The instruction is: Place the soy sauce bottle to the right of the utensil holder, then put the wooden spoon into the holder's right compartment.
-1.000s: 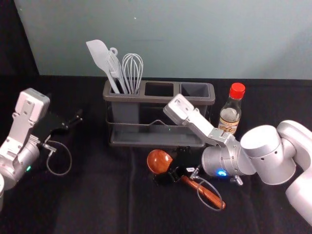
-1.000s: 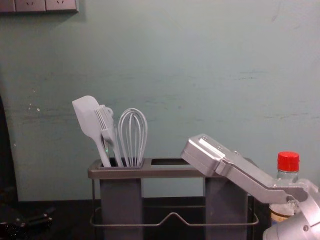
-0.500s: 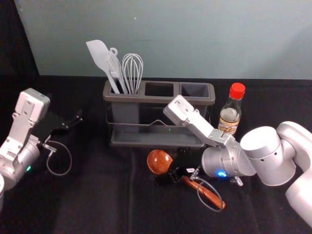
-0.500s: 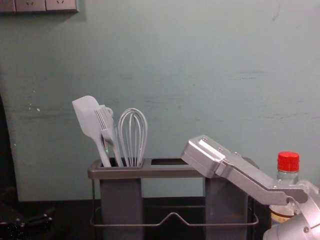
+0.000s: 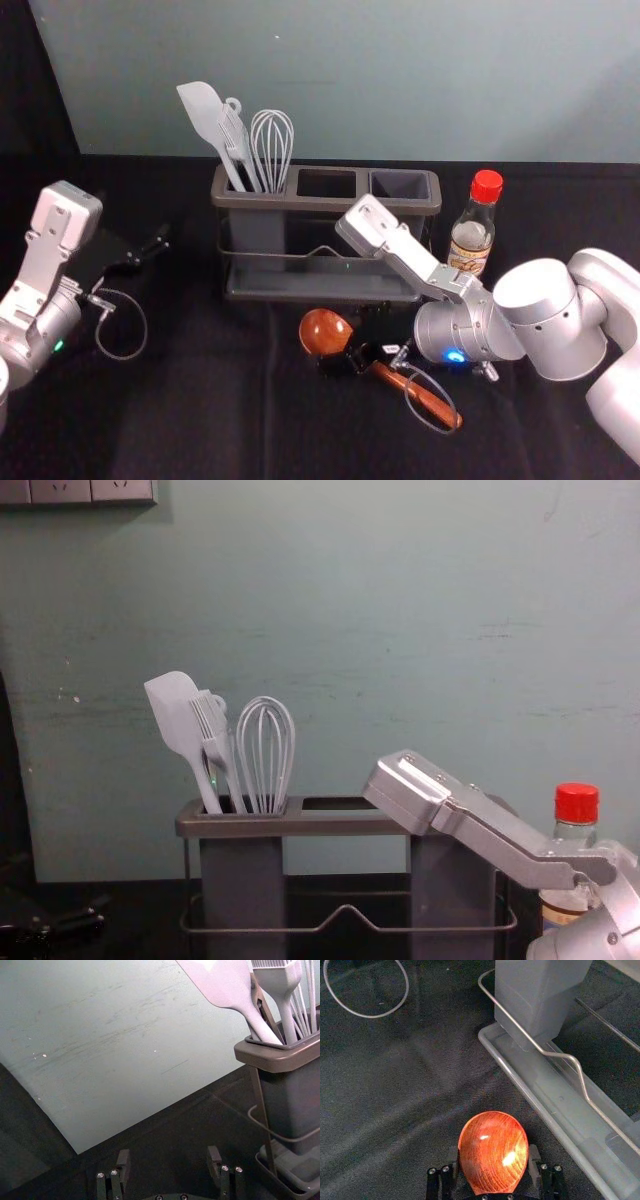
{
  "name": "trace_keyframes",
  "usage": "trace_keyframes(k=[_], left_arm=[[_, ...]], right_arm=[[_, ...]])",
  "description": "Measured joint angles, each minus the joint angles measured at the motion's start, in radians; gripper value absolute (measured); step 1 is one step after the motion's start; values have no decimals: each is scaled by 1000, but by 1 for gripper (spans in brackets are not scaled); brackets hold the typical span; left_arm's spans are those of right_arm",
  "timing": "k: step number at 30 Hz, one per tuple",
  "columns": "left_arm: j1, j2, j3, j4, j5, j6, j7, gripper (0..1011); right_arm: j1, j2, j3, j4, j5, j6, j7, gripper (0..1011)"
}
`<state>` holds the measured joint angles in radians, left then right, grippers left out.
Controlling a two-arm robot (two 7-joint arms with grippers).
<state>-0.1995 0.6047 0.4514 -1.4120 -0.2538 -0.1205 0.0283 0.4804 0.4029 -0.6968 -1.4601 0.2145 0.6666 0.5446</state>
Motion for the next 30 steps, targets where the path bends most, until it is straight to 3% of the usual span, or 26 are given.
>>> trace_keyframes(k=[16, 30], left_arm=[[0, 0, 0, 0, 0, 0, 0, 1005], [0, 0, 0, 0, 0, 0, 0, 1005]], right_arm=[[0, 0, 0, 0, 1, 0, 0, 828], [-75, 59, 63, -158, 22, -160, 1, 828]])
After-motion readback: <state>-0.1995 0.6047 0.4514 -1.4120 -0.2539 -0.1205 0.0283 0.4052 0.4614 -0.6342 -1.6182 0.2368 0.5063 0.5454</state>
